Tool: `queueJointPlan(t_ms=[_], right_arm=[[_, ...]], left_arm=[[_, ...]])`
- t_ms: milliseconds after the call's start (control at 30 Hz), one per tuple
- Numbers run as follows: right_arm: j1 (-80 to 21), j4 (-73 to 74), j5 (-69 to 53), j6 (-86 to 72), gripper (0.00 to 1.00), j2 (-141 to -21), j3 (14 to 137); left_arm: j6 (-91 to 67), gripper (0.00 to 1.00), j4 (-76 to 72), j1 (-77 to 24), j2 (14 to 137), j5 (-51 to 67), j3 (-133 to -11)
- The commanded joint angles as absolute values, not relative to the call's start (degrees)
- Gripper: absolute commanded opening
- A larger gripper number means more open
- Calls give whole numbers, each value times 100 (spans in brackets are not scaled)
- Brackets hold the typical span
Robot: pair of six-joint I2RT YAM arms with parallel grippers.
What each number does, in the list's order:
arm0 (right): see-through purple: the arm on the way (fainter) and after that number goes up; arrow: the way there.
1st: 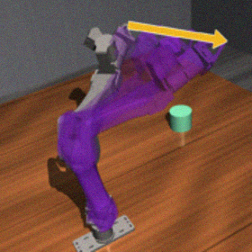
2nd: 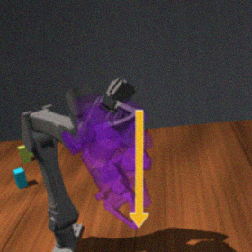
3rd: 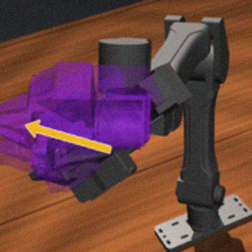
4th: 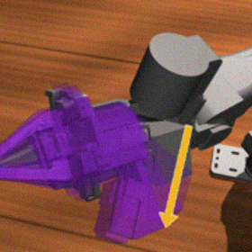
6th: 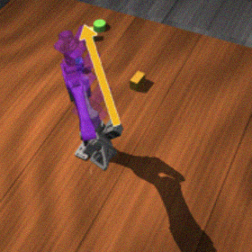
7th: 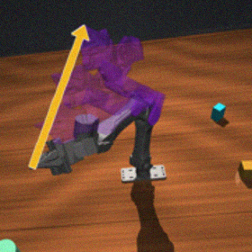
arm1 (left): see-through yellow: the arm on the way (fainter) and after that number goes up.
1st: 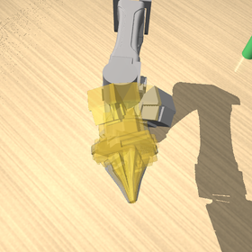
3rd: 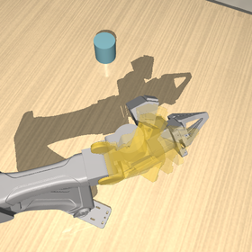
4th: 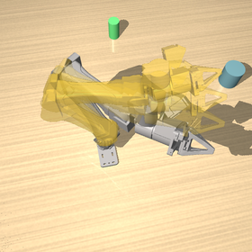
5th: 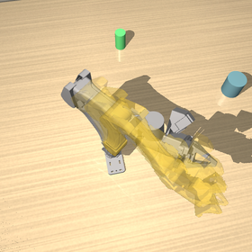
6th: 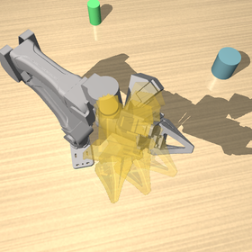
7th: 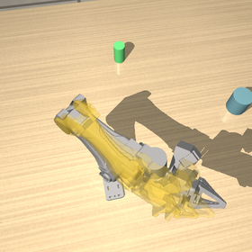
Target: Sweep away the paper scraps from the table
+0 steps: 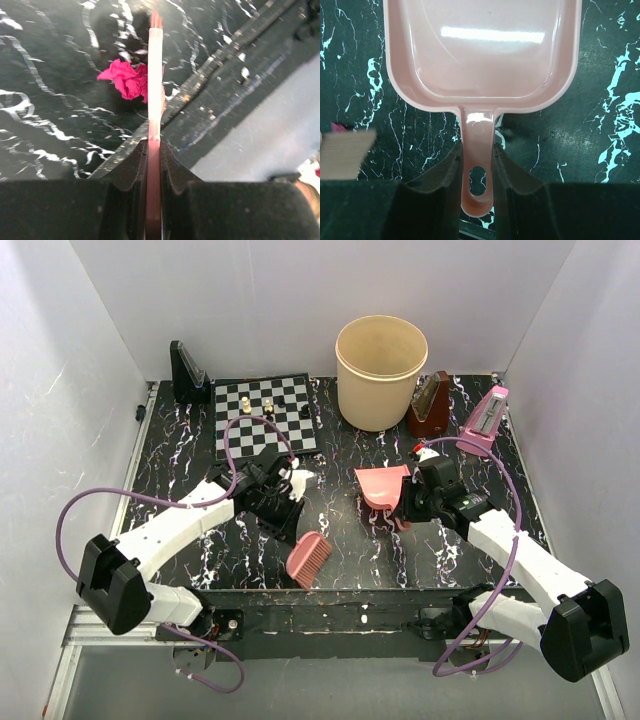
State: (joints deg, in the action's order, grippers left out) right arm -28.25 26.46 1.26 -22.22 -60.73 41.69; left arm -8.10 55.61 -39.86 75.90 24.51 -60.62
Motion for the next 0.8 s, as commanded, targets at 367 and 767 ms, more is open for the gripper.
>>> queueJointPlan(t_ms=[367, 767], right_arm=[[-2856, 2531, 62, -2188, 1, -5827, 4315], [-3006, 2707, -158, -2250, 1, -5871, 4509]], left_arm=[[-1011, 0, 4623, -3981, 6198, -605, -6706], [-1308, 0, 7012, -3973, 6881, 372, -7146]])
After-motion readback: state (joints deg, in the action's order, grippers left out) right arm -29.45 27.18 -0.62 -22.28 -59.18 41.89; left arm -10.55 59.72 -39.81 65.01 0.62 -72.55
